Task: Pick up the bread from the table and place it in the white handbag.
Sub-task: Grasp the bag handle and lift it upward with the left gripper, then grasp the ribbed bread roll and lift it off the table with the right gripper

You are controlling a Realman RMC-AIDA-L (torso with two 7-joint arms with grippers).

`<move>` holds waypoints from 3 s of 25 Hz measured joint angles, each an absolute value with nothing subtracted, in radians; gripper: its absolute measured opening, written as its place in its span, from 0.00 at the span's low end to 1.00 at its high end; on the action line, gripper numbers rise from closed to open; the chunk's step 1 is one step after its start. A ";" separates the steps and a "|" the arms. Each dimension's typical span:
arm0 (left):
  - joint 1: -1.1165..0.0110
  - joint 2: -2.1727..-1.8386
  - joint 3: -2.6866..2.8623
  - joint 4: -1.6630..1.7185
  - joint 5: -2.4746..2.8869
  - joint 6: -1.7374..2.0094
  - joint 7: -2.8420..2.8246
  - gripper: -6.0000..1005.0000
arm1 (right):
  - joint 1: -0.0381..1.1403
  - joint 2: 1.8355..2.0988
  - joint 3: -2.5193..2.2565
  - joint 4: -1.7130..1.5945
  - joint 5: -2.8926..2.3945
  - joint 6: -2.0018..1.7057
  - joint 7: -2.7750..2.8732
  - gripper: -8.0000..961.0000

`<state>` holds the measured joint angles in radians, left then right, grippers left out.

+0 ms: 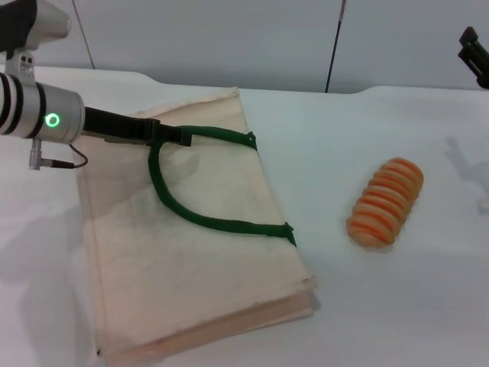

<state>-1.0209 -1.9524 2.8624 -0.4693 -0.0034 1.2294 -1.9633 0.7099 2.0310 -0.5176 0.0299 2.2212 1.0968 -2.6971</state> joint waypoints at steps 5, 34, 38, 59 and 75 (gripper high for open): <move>-1.020 -1.951 2.862 -0.447 -0.001 1.210 -1.962 0.77 | 0.711 2.031 -0.517 0.031 2.221 1.097 -2.697 0.93; -0.910 -1.900 2.862 -0.444 -0.533 1.565 -1.631 0.14 | 0.703 2.028 -0.504 0.023 2.209 1.080 -2.590 0.92; -0.886 -1.883 2.862 -0.445 -0.612 1.666 -1.589 0.14 | 0.703 2.025 -0.515 0.012 2.175 1.070 -2.536 0.92; -0.828 -1.851 2.862 -0.453 -0.695 1.880 -1.557 0.15 | 0.702 2.013 -0.543 -0.362 1.508 1.000 -1.752 0.93; -0.831 -1.842 2.862 -0.454 -0.657 1.870 -1.573 0.15 | 0.749 2.013 -0.694 -0.892 0.822 1.286 -1.559 0.93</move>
